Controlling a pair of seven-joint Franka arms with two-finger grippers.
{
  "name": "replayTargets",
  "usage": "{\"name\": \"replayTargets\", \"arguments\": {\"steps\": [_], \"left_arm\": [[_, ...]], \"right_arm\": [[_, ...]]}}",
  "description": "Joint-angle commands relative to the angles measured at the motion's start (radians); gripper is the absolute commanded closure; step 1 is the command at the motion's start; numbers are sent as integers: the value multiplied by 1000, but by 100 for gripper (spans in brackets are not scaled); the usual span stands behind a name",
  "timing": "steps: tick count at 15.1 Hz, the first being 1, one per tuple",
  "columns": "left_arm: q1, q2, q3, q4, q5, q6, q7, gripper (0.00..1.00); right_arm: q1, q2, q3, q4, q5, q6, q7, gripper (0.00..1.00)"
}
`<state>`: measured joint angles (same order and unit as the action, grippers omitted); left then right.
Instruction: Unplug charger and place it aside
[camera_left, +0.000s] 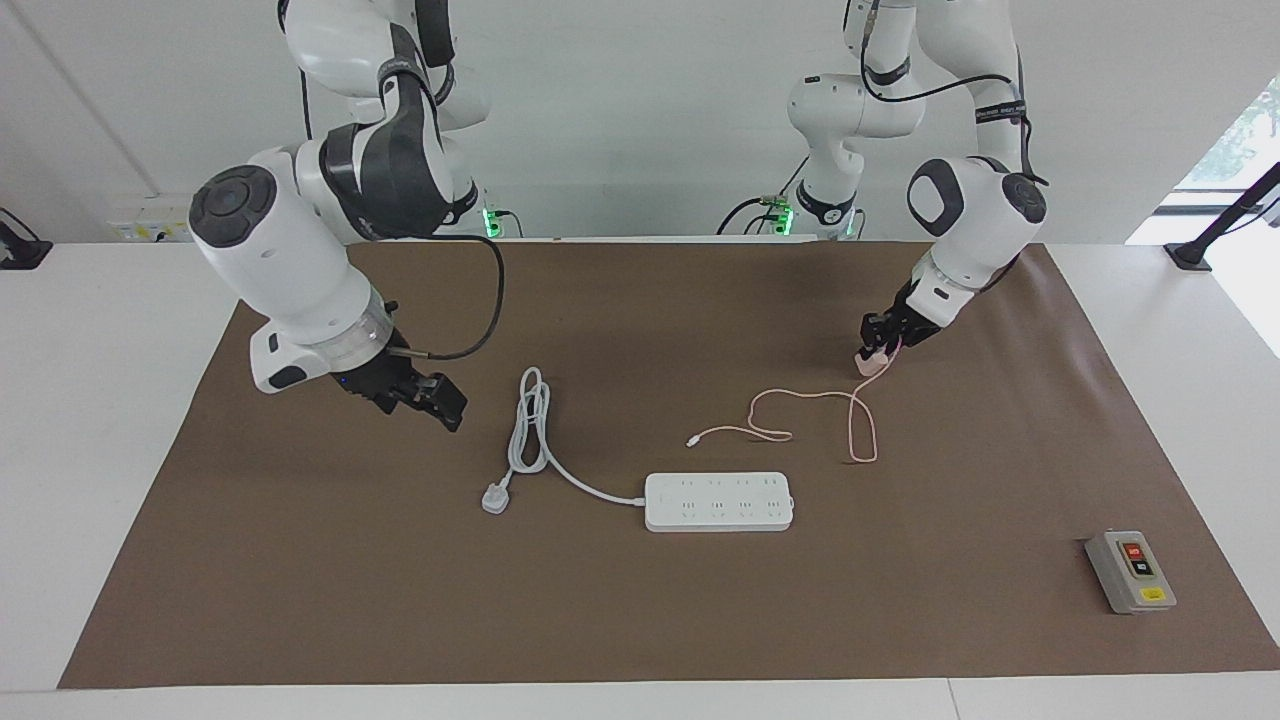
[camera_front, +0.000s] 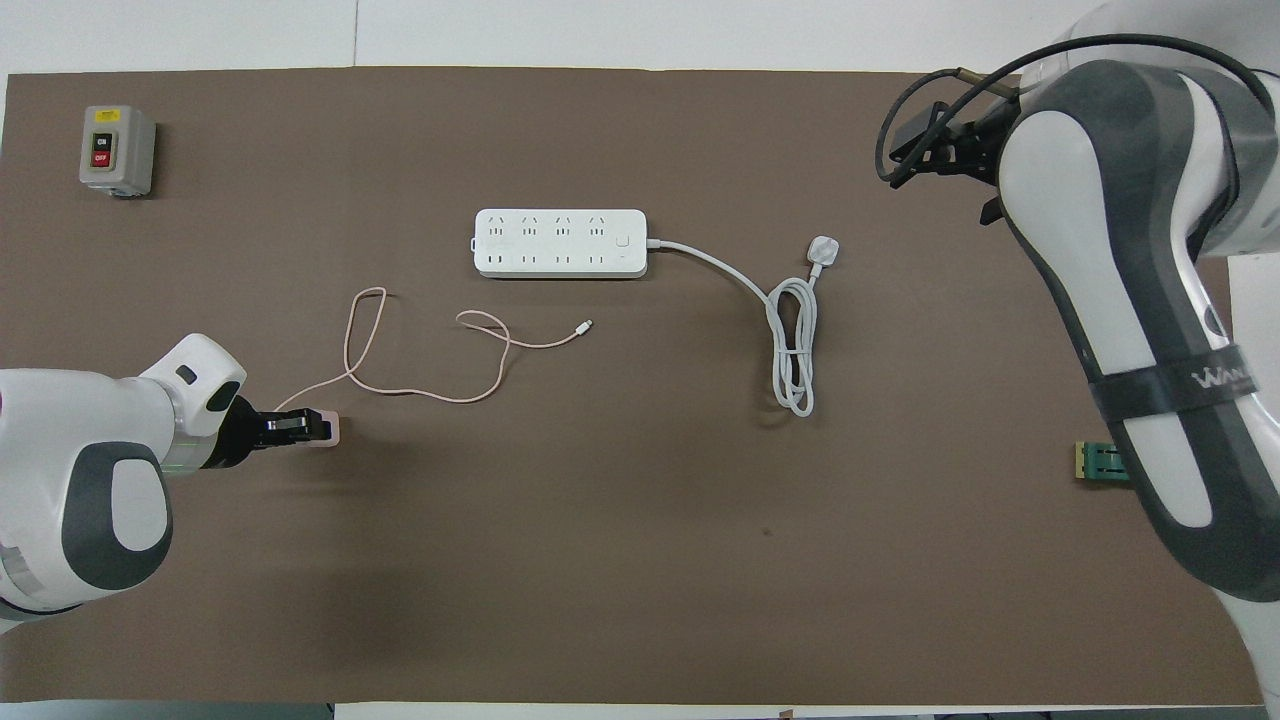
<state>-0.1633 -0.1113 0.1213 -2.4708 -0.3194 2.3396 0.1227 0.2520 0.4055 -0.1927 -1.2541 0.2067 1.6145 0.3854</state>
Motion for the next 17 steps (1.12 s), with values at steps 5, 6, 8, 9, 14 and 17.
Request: {"name": "replayTargets", "arguments": {"steps": [5,6,8,9,14,17], "left_arm": [[51,7,-2,-16,-23,43,132,0],[53,12,0,-14,-23,46,143,0],[53,16,1,-1,-21,38,144,0],[53,18,1,13,-18,30,141,0],[100,24,6,197,132,-227,65,0],[99,27,3,347,233,-379,-90,0]], "right_arm": [[0,-108,4,-10,-81,-122,-92,0],[0,-123,7,-10,-99,-137,-94,0],[1,-138,7,-10,-110,-166,-99,0],[1,-154,10,-11,-119,-179,-99,0],[-8,-183,2,-4,-150,-258,-180,0],[-7,-204,4,-4,-147,-266,-183,0]]}}
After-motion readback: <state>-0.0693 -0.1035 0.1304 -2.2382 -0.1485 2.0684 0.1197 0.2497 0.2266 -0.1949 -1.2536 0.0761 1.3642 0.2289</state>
